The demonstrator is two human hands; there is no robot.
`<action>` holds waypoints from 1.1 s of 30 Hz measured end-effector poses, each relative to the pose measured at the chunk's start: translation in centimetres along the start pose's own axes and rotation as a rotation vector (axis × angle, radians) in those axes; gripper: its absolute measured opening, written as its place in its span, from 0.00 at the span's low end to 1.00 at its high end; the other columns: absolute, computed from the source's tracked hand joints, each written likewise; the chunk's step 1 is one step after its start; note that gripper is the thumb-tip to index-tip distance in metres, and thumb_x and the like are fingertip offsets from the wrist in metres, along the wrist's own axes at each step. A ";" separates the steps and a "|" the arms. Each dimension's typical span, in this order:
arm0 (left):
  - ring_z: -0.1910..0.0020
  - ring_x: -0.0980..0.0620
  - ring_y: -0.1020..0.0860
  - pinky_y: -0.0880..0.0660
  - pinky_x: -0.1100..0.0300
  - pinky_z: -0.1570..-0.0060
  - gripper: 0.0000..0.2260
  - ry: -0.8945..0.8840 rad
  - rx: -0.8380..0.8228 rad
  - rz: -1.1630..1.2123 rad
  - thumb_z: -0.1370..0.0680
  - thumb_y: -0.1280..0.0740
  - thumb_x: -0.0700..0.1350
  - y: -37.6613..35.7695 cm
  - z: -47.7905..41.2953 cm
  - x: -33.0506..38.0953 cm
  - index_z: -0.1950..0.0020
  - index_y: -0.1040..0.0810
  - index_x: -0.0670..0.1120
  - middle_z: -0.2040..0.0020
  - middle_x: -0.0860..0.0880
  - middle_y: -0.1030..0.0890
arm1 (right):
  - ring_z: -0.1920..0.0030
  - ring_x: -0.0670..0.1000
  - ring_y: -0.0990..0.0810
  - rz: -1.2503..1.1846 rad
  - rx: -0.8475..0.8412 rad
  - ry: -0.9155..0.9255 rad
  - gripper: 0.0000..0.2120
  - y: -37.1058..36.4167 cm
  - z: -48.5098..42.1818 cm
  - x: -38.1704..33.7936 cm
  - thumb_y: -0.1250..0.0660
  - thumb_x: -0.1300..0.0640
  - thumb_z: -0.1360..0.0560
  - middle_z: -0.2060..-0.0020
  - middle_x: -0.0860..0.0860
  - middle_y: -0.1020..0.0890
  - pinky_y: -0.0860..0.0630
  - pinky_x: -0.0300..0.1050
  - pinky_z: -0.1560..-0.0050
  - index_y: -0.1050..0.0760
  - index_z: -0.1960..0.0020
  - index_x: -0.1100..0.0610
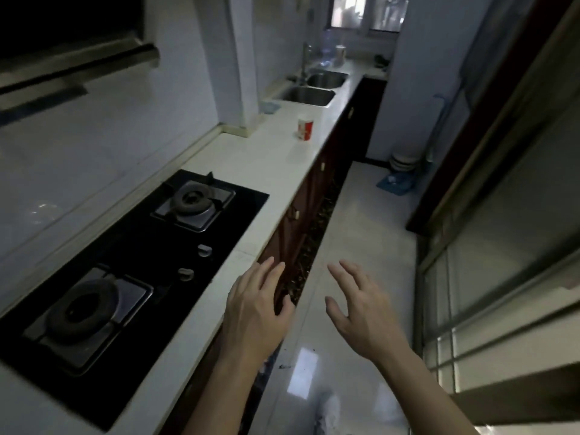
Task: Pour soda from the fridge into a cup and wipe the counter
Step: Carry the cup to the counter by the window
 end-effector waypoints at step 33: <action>0.26 0.51 0.35 0.37 0.52 0.28 0.27 -0.306 -0.099 -0.036 0.24 0.42 0.55 -20.8 -36.0 26.0 0.25 0.32 0.50 0.26 0.52 0.31 | 0.30 0.55 0.29 -0.021 0.118 -0.206 0.28 9.1 -24.5 36.0 0.45 0.42 0.24 0.30 0.53 0.28 0.29 0.56 0.32 0.32 0.27 0.52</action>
Point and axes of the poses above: each hand's wrist, its own z-axis away from the middle knuckle, its own y-axis out of the back of the hand, x = y × z, the point moved 9 cm from there along -z, towards the middle knuckle
